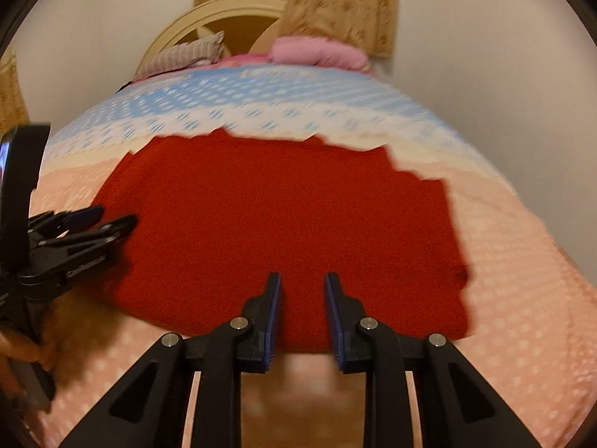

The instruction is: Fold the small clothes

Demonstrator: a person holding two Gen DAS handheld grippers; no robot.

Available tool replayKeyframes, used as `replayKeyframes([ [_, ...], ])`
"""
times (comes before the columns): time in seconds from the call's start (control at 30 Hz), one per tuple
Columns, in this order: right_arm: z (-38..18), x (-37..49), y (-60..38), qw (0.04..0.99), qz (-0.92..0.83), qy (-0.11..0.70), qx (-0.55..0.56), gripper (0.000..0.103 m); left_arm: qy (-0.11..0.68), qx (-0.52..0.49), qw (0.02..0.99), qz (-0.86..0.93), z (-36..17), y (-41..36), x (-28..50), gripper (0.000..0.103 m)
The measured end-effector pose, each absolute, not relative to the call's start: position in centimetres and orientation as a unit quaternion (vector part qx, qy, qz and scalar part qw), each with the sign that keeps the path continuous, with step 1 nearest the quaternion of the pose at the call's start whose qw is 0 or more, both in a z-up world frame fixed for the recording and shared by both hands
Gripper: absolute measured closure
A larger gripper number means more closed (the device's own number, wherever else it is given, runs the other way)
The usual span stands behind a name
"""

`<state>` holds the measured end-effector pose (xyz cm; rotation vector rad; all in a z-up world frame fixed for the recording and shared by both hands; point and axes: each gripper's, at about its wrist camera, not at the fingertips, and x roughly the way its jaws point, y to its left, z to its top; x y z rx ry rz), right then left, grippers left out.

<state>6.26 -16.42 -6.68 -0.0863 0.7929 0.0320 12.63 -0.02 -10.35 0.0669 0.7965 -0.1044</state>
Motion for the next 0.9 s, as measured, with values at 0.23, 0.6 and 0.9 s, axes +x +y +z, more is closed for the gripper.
replayKeyframes([
  [0.23,-8.7,6.5,-15.2,0.919,0.019,0.391,-0.050,0.079,0.387,0.044,0.920,-0.036,-10.4,-0.3,12.6,0.036],
  [0.6,-9.0,6.7,-16.2,0.921,0.031,0.387,-0.021,0.078,0.371,-0.096,0.923,-0.035,-9.5,3.8,9.9,0.021],
  [0.9,-9.0,6.7,-16.6,0.923,0.039,0.384,-0.005,0.078,0.386,-0.167,0.907,-0.017,-10.8,5.8,7.6,0.002],
])
